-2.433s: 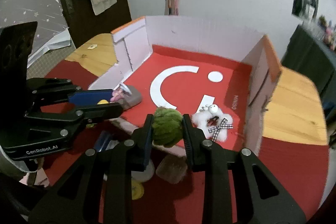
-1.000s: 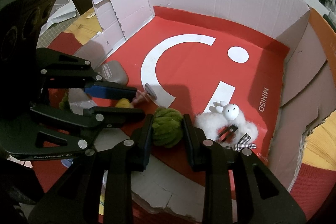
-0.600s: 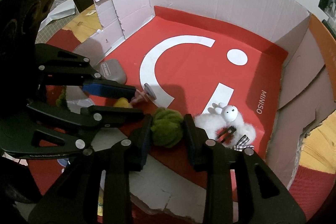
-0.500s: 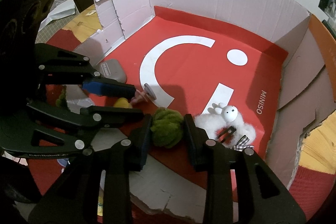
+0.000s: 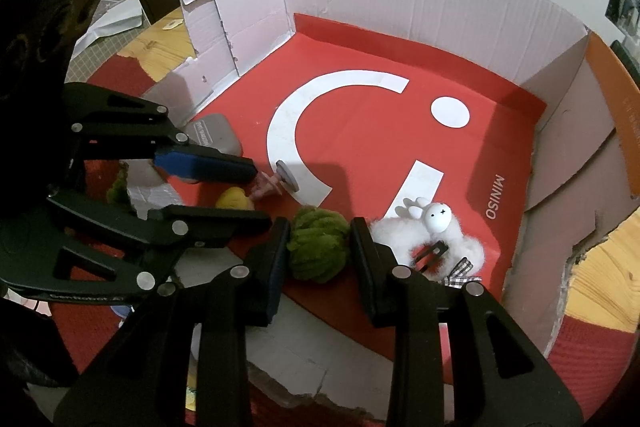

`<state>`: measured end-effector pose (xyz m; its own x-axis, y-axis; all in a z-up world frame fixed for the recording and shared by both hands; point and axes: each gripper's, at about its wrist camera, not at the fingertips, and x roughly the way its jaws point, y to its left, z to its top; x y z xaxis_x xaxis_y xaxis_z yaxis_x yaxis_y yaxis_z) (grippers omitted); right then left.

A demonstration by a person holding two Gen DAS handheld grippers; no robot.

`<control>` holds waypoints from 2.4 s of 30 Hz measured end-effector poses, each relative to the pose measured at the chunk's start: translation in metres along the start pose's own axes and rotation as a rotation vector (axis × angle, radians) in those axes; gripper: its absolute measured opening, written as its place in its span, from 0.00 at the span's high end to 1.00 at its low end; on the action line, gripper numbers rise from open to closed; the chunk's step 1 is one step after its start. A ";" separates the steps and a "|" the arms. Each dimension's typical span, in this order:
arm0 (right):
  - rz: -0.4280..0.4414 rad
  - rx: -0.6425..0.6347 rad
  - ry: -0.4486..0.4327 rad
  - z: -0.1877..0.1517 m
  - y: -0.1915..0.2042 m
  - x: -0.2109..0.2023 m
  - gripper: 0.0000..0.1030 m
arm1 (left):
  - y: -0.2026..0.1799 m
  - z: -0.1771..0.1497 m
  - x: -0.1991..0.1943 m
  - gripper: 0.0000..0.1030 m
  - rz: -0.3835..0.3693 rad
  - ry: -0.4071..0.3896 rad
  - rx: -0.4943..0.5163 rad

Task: Organize objects
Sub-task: 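Carry the figurine and green ball into the box and lower them, then open both tools and withdraw them from the box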

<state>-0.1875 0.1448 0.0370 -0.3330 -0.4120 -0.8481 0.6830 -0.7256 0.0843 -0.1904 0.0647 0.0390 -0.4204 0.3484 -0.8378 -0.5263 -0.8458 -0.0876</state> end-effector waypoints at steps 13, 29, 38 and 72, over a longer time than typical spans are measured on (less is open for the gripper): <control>-0.024 0.013 -0.039 0.003 0.004 -0.020 0.71 | 0.001 -0.006 -0.024 0.68 -0.007 -0.061 -0.026; -0.080 0.032 -0.240 -0.018 0.040 -0.106 0.31 | 0.007 -0.044 -0.093 0.47 -0.011 -0.246 -0.175; -0.133 0.062 -0.353 -0.046 0.064 -0.143 0.20 | -0.007 -0.073 -0.126 0.24 0.092 -0.357 -0.205; -0.190 0.297 -0.275 -0.135 0.057 -0.069 0.09 | -0.013 -0.146 -0.066 0.06 0.170 -0.210 -0.360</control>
<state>-0.0377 0.2064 0.0301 -0.6226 -0.3585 -0.6956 0.3903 -0.9127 0.1210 -0.0478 -0.0061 0.0173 -0.6389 0.2352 -0.7324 -0.1616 -0.9719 -0.1712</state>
